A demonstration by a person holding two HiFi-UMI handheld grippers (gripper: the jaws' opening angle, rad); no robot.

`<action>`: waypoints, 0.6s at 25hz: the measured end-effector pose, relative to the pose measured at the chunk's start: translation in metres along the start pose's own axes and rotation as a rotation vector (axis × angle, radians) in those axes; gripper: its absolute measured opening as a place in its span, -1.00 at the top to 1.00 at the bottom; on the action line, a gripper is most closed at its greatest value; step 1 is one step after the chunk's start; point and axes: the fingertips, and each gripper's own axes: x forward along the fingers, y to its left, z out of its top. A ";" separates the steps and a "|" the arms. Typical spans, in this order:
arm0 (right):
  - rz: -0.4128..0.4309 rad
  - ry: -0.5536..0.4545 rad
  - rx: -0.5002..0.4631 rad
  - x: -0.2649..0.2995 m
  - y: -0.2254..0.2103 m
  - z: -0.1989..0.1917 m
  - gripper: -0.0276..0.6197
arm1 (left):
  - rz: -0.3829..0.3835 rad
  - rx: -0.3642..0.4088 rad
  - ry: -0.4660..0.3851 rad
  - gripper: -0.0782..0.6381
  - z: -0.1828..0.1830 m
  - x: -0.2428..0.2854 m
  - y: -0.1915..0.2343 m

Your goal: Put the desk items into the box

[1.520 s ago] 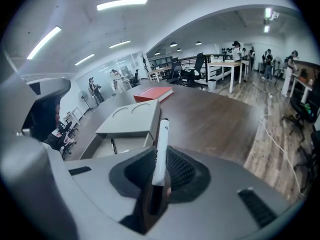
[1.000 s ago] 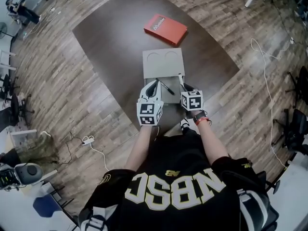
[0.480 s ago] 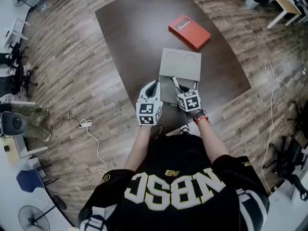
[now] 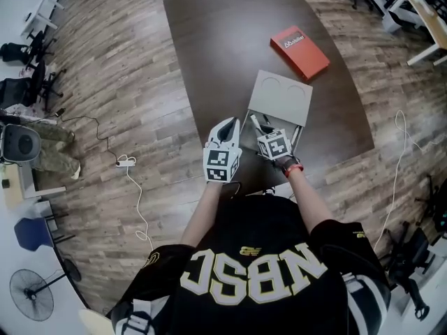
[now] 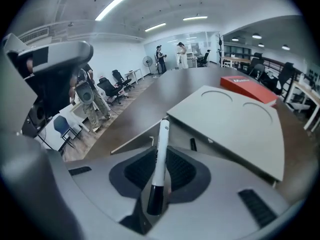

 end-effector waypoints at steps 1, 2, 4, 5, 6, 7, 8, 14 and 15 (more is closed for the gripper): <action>0.000 0.011 -0.001 0.003 0.001 -0.001 0.69 | 0.001 -0.001 0.001 0.74 -0.001 -0.001 0.002; -0.003 0.021 -0.002 0.004 0.001 0.000 0.69 | 0.001 -0.003 0.003 0.74 -0.002 -0.001 0.003; -0.017 0.040 -0.002 0.004 -0.001 0.001 0.69 | 0.005 -0.008 0.004 0.74 -0.002 0.001 0.005; -0.019 0.047 0.001 0.005 -0.002 0.000 0.69 | 0.007 -0.010 0.004 0.74 -0.002 0.002 0.006; -0.019 0.053 0.007 0.007 -0.003 -0.001 0.69 | 0.010 -0.011 0.004 0.74 -0.002 0.003 0.008; -0.018 0.058 0.012 0.009 -0.003 -0.003 0.69 | 0.013 -0.013 0.005 0.74 -0.002 0.004 0.009; -0.019 0.063 0.013 0.011 -0.003 -0.005 0.69 | 0.015 -0.014 0.005 0.74 -0.002 0.004 0.011; -0.044 0.085 -0.018 0.015 -0.002 -0.009 0.69 | 0.024 -0.012 0.023 0.74 -0.006 0.006 0.014; -0.045 0.084 -0.020 0.016 -0.002 -0.008 0.69 | 0.023 -0.013 0.027 0.74 -0.007 0.007 0.014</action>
